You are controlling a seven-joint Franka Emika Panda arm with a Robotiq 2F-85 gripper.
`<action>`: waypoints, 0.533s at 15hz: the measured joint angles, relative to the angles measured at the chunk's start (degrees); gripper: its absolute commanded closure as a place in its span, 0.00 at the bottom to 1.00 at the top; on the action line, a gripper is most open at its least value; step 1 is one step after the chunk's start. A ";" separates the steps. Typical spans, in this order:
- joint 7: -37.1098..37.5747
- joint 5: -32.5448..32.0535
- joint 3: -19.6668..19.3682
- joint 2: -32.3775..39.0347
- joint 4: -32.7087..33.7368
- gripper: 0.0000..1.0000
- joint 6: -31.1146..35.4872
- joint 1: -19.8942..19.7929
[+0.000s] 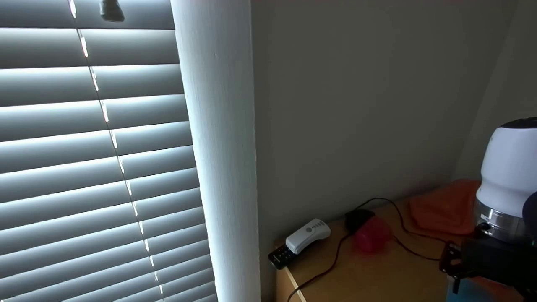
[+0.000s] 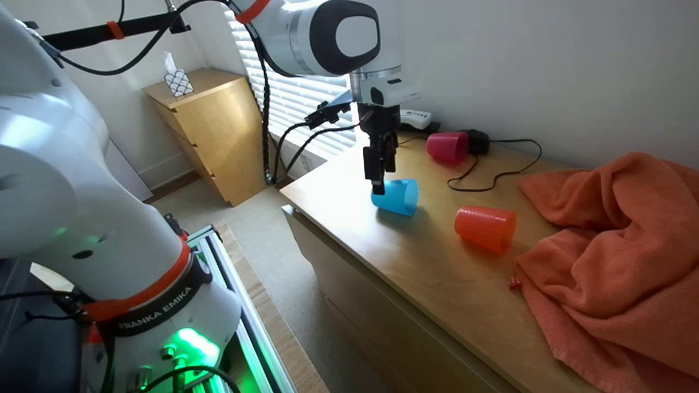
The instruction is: Put the plastic cups in an upside down position
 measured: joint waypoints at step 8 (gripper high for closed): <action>-2.75 3.62 -1.01 5.10 1.55 0.00 4.00 1.64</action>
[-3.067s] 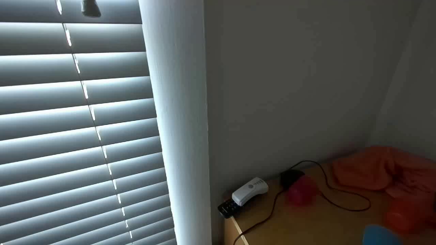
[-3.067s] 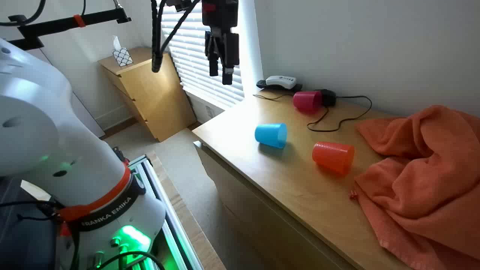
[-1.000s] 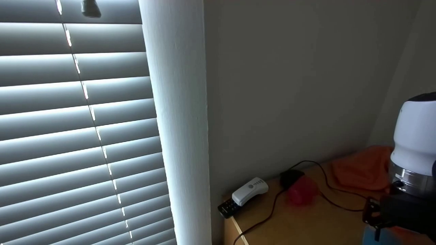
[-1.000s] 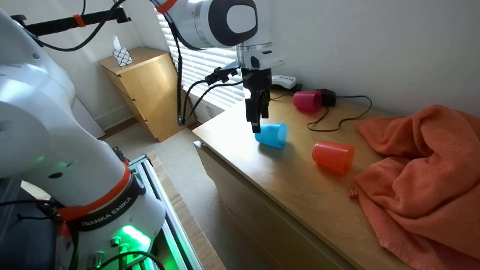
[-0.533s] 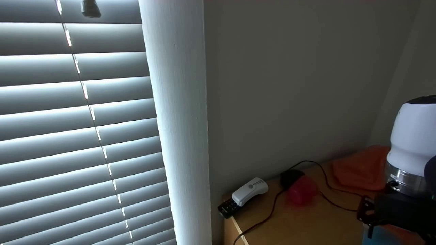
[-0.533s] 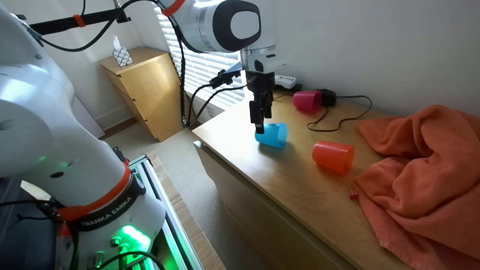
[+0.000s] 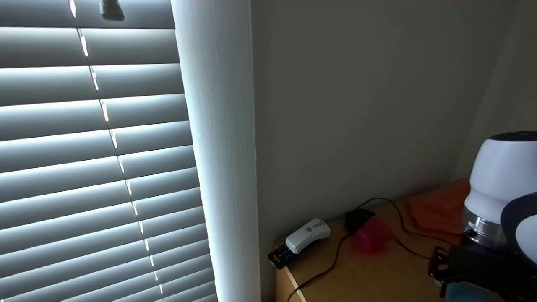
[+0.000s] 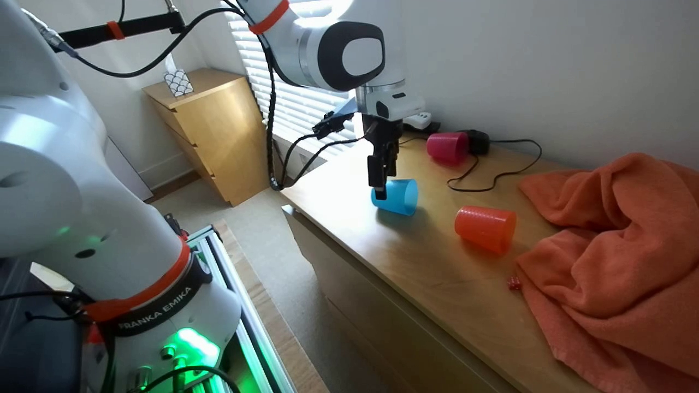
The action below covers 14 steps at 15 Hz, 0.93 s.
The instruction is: Put the plastic cups in an upside down position
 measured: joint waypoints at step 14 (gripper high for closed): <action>-15.85 13.40 -2.71 5.90 6.73 0.52 -10.76 -0.53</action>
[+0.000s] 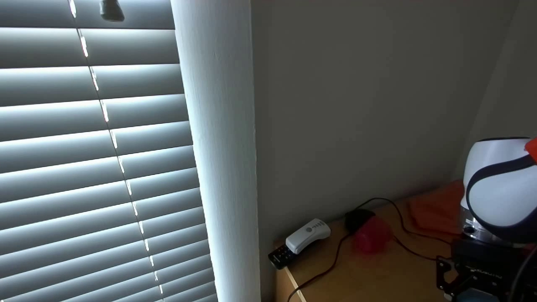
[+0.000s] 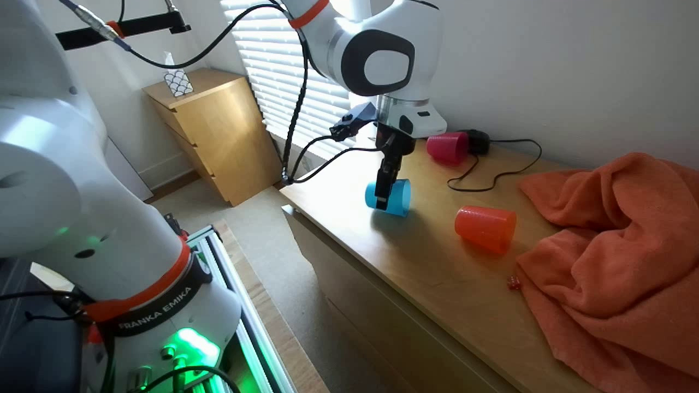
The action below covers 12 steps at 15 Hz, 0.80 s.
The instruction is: Put the plastic cups in an upside down position
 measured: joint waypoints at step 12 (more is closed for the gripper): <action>-28.91 16.17 -4.64 9.57 13.90 0.52 -36.38 -7.29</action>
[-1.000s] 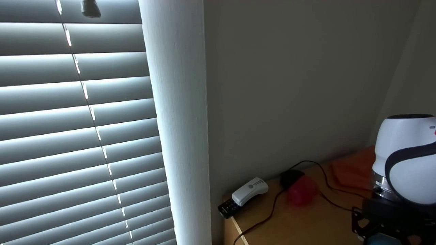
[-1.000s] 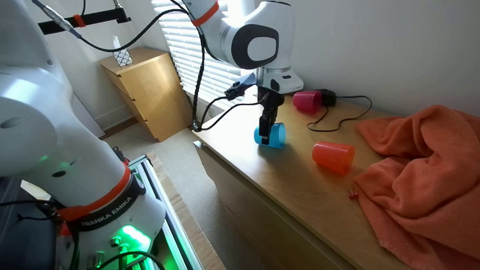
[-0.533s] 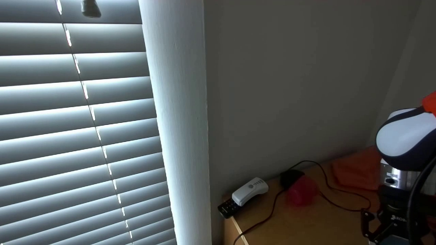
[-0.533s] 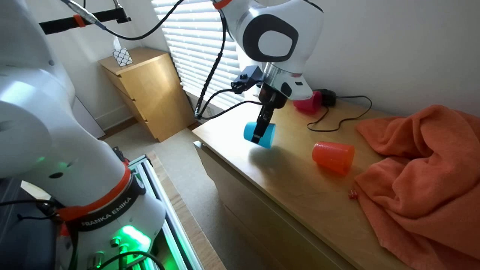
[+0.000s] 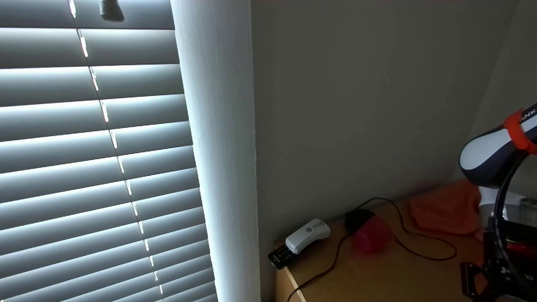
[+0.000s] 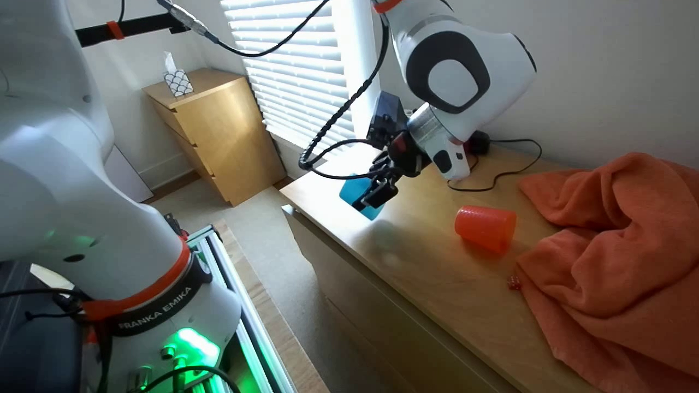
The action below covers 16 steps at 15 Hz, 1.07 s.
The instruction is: Put the plastic cups in an upside down position
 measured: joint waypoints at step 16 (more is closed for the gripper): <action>-2.57 2.48 0.08 11.49 9.31 0.52 -15.14 -0.58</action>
